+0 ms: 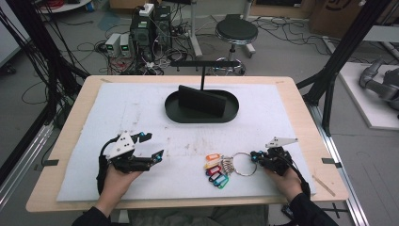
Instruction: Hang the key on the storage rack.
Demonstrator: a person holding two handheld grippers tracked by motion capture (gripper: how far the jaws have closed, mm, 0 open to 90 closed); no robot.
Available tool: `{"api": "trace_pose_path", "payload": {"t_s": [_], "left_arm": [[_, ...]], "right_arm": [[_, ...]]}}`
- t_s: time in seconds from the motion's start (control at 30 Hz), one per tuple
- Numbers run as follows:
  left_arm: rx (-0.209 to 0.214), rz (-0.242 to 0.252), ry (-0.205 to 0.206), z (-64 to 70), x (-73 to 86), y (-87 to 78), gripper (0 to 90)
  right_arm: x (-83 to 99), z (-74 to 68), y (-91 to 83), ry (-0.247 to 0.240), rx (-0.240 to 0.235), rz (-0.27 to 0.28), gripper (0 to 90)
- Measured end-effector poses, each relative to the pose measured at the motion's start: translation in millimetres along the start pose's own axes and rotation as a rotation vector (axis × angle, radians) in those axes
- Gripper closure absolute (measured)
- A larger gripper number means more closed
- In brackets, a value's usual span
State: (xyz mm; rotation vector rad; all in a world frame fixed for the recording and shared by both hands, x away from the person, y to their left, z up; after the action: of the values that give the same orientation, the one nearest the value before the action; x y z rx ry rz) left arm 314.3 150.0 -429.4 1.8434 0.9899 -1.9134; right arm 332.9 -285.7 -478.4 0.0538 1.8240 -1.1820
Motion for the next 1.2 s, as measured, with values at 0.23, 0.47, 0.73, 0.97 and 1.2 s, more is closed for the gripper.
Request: {"api": "trace_pose_path", "payload": {"t_s": [0.23,0.47,0.73,0.97,1.2], "left_arm": [[0.002,-0.002,0.001,0.4,0.4,0.5,24.9],[0.001,0.002,0.002,1.3,-0.3,0.5,24.9],[0.001,0.003,0.004,1.5,-0.2,0.3,24.9],[0.003,0.002,0.006,2.0,-0.1,0.2,24.9],[0.008,-0.002,0.005,2.4,0.6,0.6,24.9]], "right_arm": [[-7.0,0.1,-9.0,0.006,-0.003,0.083,87.6],[-20.3,-5.6,-26.5,0.011,-0.056,0.243,87.6],[-27.8,-17.9,-33.1,-0.007,-0.112,0.315,90.0],[-26.9,-19.9,-29.5,-0.009,-0.126,0.300,90.0],[-15.2,3.8,-16.1,0.060,-0.056,0.186,81.2]]}}
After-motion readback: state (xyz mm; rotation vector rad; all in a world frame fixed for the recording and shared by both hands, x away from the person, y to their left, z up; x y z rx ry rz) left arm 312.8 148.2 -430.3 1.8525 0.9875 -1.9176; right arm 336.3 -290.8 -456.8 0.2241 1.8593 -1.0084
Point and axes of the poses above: each handheld gripper's, and its own axes: y roughly forward along the jaws, x roughly out of its underside, z roughly to its right, the point moved 4 cm from there along y, roughly forward along the jaws, and after that the axes turned 3 degrees about -x, right-handed, at the moved point
